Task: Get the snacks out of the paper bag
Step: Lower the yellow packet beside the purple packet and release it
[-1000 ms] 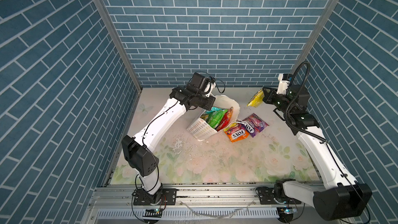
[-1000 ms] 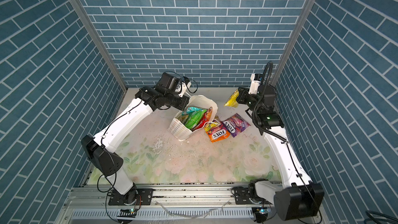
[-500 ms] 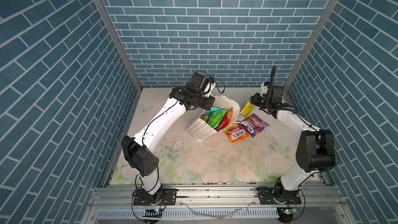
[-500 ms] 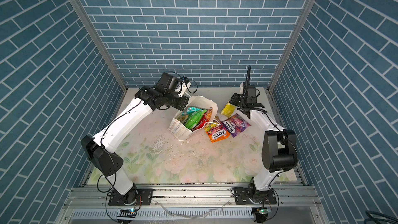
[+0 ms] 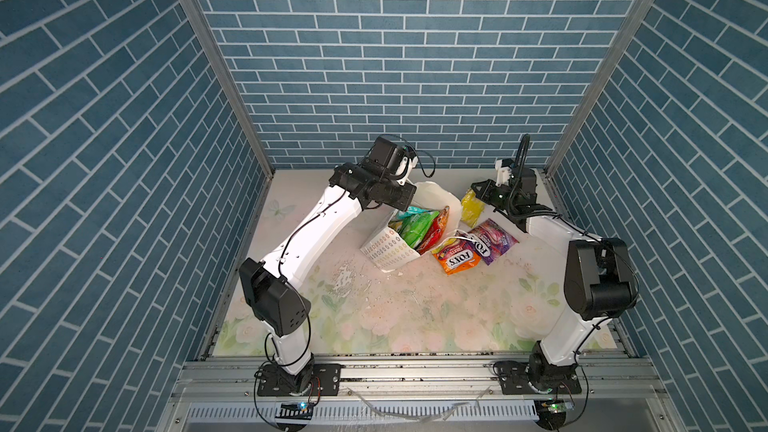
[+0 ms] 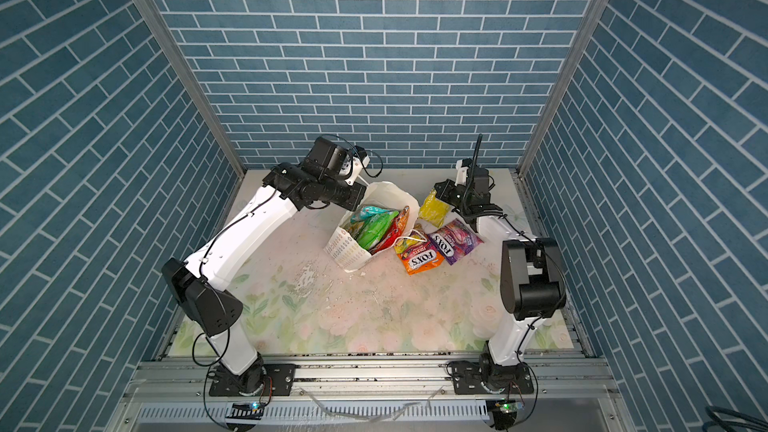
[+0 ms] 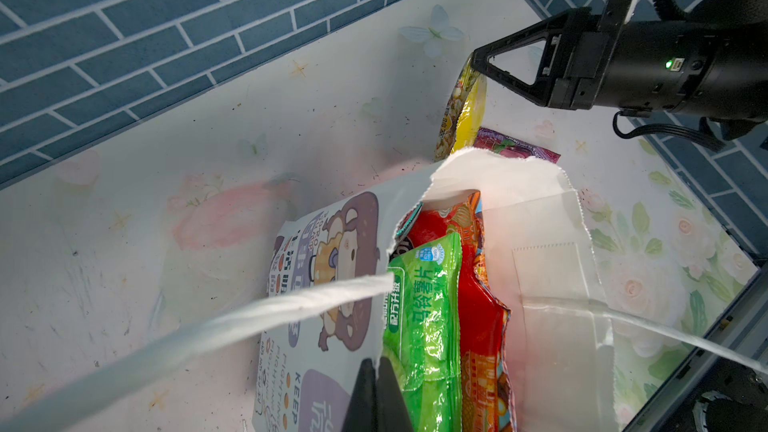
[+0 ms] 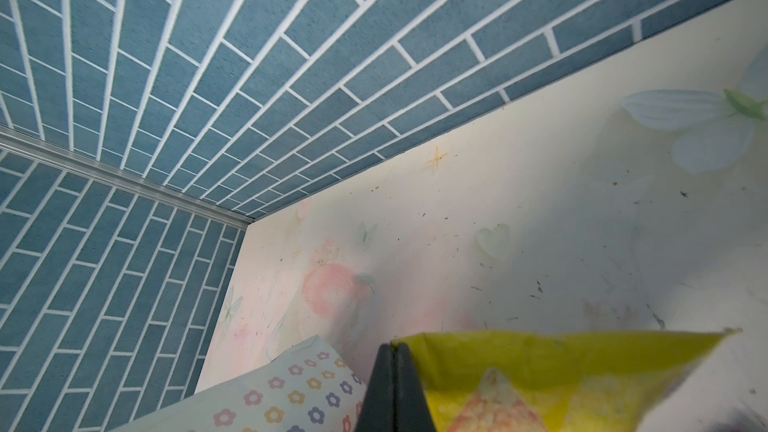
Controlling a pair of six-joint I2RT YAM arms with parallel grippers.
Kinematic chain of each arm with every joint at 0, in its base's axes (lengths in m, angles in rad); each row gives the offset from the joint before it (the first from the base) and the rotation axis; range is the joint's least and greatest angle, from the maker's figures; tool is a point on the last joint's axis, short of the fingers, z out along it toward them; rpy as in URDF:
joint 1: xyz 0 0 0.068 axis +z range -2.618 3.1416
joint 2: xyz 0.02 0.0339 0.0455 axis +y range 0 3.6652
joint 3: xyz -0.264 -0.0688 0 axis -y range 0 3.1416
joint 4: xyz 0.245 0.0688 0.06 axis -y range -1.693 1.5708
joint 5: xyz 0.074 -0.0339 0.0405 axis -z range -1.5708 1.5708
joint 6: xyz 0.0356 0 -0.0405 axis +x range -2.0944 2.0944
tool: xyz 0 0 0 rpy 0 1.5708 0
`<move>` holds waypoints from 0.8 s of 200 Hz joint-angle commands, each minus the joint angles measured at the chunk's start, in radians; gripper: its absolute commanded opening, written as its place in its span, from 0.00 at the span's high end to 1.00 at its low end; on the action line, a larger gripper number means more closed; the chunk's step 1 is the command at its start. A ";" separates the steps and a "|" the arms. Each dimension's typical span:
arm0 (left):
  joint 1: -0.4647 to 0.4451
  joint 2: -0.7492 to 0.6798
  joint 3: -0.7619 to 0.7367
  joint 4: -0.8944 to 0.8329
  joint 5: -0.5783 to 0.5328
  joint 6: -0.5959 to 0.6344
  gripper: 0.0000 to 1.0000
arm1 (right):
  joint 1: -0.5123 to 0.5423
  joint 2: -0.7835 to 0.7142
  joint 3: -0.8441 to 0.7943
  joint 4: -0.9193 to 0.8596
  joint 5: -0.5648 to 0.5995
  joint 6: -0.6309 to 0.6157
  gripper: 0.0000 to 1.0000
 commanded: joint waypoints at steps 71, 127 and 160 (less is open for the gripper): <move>0.006 -0.005 0.020 0.011 -0.002 -0.010 1.00 | 0.000 0.073 0.098 0.108 -0.126 0.076 1.00; 0.006 -0.013 0.005 0.013 -0.004 -0.009 1.00 | 0.012 0.092 0.038 0.219 -0.186 0.137 1.00; 0.006 -0.020 -0.002 0.011 -0.006 -0.002 1.00 | 0.007 0.127 -0.021 0.085 -0.151 0.120 1.00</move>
